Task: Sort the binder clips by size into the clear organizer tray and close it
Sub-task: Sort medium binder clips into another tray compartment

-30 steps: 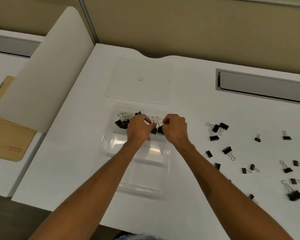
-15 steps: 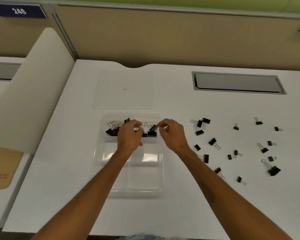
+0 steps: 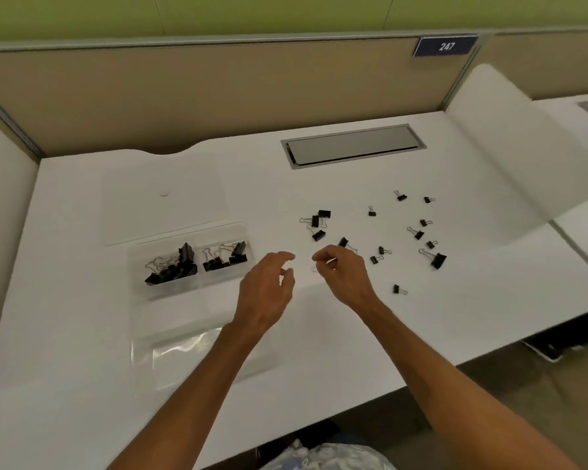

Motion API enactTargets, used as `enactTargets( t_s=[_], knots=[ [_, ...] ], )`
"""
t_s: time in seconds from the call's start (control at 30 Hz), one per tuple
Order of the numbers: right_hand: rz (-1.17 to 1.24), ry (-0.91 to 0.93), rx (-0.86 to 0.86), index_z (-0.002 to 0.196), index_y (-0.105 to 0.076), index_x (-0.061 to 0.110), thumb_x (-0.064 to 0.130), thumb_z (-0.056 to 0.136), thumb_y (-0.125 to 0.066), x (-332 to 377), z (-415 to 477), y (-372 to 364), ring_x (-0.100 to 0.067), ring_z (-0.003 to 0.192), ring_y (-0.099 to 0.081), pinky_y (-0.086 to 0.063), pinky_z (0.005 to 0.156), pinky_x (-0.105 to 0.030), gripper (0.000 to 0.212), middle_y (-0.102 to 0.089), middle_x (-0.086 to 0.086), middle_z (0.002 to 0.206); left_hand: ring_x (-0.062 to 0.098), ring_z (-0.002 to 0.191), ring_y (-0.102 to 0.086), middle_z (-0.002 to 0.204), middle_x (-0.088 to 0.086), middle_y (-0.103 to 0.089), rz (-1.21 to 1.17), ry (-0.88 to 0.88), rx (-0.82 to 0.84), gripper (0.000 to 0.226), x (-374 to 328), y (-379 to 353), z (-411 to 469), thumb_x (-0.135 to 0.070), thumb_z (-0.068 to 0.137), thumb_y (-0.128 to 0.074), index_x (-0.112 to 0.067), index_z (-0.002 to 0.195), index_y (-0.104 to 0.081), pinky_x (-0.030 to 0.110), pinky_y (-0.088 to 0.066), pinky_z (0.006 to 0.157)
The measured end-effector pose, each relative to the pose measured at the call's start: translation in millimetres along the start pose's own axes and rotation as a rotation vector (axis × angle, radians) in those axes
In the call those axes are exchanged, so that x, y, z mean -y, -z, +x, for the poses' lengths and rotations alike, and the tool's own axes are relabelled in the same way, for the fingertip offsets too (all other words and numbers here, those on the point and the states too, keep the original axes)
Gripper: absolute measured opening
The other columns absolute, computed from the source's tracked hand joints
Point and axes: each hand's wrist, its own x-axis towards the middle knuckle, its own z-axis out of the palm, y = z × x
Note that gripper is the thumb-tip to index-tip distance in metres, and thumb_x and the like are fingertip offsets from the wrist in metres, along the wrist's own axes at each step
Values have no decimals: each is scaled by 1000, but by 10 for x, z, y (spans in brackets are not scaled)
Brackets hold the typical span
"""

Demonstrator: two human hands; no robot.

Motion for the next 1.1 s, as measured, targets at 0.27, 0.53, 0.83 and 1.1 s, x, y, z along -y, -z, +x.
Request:
enactTargets(
  t_s=[0.27, 0.53, 0.83, 1.1],
  knots=[
    [3, -61, -67, 95, -73, 17, 9, 89, -62, -485, -260, 452, -6, 73, -63, -45, 60, -6, 14, -70, 3, 93, 6, 97, -62, 125, -9, -61, 58, -54, 109, 29, -274, -396, -159, -24, 96, -54, -27, 125, -59, 27, -50, 87],
    [9, -87, -39, 95, -72, 17, 10, 89, -63, -1047, -212, 909, -3, 73, -63, -45, 62, -7, 13, -71, 4, 95, 10, 105, -63, 128, -8, -61, 151, -78, 111, 31, -631, -912, -99, -23, 97, -51, -24, 127, -58, 31, -51, 91],
    [-10, 9, 64, 97, -72, 15, 9, 89, -60, -1692, 132, 1676, -6, 75, -64, -49, 69, -16, 16, -70, 6, 94, 6, 96, -62, 122, -13, -61, 134, 1, 14, 29, -1311, -1774, 171, -26, 97, -51, -28, 125, -58, 31, -53, 84],
    [-110, 23, 57, 98, -71, 16, 9, 88, -63, -2272, 434, 2201, -11, 86, -64, -49, 78, -22, 14, -70, 3, 98, 7, 110, -59, 130, -11, -57, 180, 26, -35, 29, -1633, -2419, 314, -23, 97, -51, -25, 124, -59, 27, -47, 90]
  ],
)
